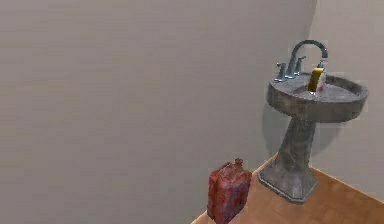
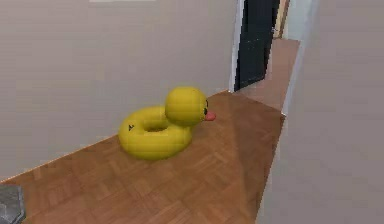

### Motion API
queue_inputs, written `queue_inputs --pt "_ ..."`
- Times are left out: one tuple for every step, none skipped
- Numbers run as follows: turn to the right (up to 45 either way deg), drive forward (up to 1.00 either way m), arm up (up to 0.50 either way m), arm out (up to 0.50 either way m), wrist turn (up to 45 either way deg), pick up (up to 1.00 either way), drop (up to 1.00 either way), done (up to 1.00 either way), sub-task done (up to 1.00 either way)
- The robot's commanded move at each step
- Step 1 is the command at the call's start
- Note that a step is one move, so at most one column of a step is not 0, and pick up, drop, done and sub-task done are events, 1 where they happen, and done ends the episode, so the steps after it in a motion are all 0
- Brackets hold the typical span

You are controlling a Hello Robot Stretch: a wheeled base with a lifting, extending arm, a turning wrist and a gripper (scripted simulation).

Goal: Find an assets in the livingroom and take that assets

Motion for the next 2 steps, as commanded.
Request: queue_inputs --pt "45.0 0.0 0.0 0.0 0.0 0.0 0.0 0.0 0.0" --pt "36.0 0.0 0.0 0.0 0.0 0.0 0.0 0.0 0.0"
